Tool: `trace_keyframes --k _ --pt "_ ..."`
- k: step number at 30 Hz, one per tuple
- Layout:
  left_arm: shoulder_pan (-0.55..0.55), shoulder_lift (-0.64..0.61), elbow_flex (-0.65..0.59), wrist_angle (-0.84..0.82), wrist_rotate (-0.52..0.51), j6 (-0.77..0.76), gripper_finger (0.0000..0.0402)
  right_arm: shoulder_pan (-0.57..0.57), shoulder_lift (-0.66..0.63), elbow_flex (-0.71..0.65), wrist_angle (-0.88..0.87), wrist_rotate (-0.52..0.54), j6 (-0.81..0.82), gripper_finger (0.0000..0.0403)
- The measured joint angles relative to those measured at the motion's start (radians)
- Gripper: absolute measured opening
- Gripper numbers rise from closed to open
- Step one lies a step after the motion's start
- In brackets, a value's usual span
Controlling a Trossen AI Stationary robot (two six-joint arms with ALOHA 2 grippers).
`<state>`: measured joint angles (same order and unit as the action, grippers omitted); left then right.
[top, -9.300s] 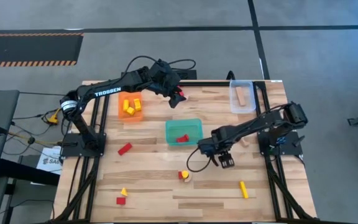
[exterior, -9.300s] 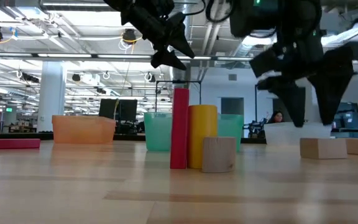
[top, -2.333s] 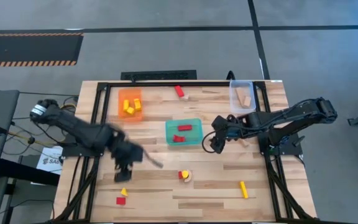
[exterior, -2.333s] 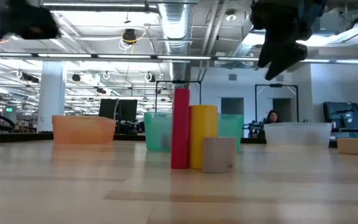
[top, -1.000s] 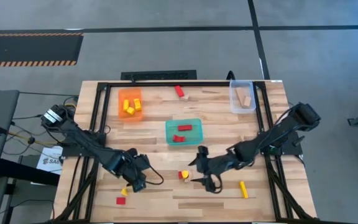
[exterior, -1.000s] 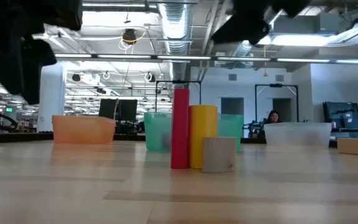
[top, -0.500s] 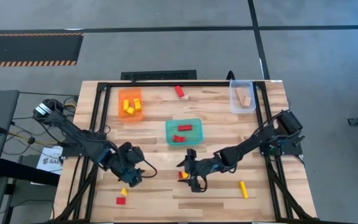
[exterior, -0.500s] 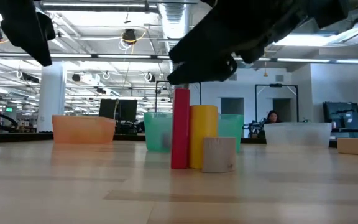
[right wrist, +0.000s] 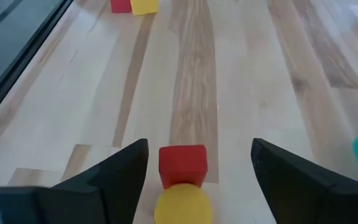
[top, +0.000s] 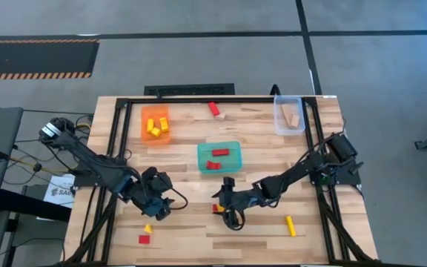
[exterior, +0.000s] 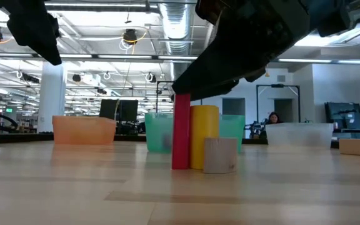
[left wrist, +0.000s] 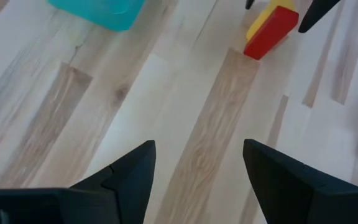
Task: Sort & place blocks by color
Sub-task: Put the red block into the blue bin
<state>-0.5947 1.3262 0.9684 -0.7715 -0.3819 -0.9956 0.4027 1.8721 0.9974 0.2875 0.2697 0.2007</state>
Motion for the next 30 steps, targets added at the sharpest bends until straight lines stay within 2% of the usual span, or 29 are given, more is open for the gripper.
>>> trace_keyframes --k 8,21,25,30 --pt "0.031 0.0 0.0 0.001 0.011 0.015 0.0231 -0.013 0.0 0.0 -0.023 -0.059 -0.021 0.0281" --pt "0.037 0.0 0.0 0.002 0.012 0.034 0.0231 -0.015 0.0 0.0 -0.016 -0.06 -0.028 0.027" --pt "0.037 0.0 0.0 0.002 0.011 0.034 0.0231 -0.019 0.0 0.0 -0.016 -0.064 -0.025 0.0234" --pt "0.037 0.0 0.0 0.002 0.011 0.034 0.0231 -0.02 0.0 0.0 -0.011 -0.074 -0.025 0.0146"
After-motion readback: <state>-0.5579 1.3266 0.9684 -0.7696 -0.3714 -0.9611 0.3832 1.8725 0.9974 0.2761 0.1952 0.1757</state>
